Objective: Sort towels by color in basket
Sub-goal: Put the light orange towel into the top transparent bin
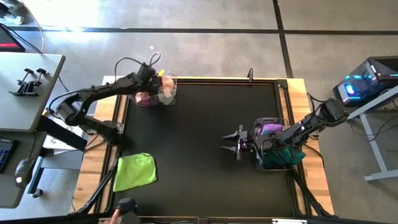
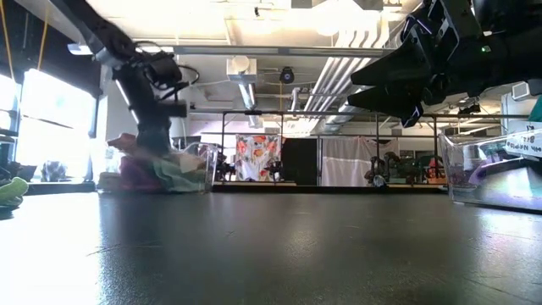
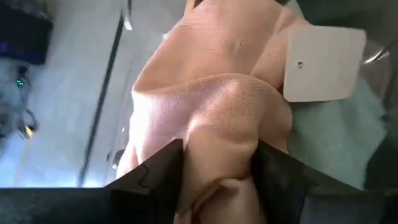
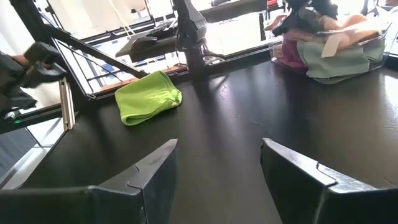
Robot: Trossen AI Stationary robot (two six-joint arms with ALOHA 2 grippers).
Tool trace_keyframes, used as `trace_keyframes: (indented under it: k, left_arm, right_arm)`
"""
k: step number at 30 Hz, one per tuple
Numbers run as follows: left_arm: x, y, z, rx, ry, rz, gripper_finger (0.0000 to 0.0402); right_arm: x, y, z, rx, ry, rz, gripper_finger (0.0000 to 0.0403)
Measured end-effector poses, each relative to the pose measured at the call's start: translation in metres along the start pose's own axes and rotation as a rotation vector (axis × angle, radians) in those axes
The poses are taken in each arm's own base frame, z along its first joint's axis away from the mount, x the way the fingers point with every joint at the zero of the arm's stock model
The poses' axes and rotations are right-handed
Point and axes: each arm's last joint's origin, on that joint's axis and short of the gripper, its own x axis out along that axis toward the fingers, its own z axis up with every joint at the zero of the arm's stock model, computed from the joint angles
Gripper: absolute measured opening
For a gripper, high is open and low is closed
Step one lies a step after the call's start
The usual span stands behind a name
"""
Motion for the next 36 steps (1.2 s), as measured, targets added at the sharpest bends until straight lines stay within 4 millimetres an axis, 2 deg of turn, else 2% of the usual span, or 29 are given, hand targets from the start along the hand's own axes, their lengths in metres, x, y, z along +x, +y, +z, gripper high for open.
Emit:
trace_keyframes:
  k: [7, 12, 17, 20, 23, 26, 30, 36]
  left_arm:
    - [-0.029, 0.020, 0.016, -0.243, 0.085, -0.053, 0.0185]
    - [-0.048, 0.027, 0.021, -0.408, 0.230, 0.019, 0.0184]
    - [-0.064, 0.034, 0.022, -0.438, 0.319, 0.042, 0.0159]
    - [-0.064, 0.035, 0.021, -0.440, 0.323, 0.017, 0.0133]
    - [-0.053, 0.035, 0.017, -0.439, 0.333, -0.060, 0.0102]
    - [-0.034, 0.033, 0.011, -0.429, 0.391, -0.096, 0.0072]
    - [-0.002, 0.033, 0.005, -0.433, 0.481, -0.100, 0.0037]
    - [0.043, 0.028, 0.004, -0.409, 0.514, -0.098, 0.0003]
  right_arm:
    - [0.000, 0.000, 0.000, -0.001, 0.000, 0.000, 0.0220]
    - [0.000, 0.000, 0.000, -0.007, -0.001, -0.002, 0.0220]
    - [0.000, 0.000, 0.000, -0.008, -0.001, -0.003, 0.0220]
    - [0.000, 0.000, 0.000, -0.007, -0.001, -0.003, 0.0220]
    - [0.000, 0.000, 0.000, -0.007, -0.001, -0.003, 0.0220]
    - [0.000, 0.000, 0.000, -0.004, -0.001, -0.003, 0.0220]
    - [0.000, 0.000, 0.000, -0.001, -0.001, -0.003, 0.0220]
    - [0.000, 0.000, 0.000, -0.004, -0.001, -0.002, 0.0220]
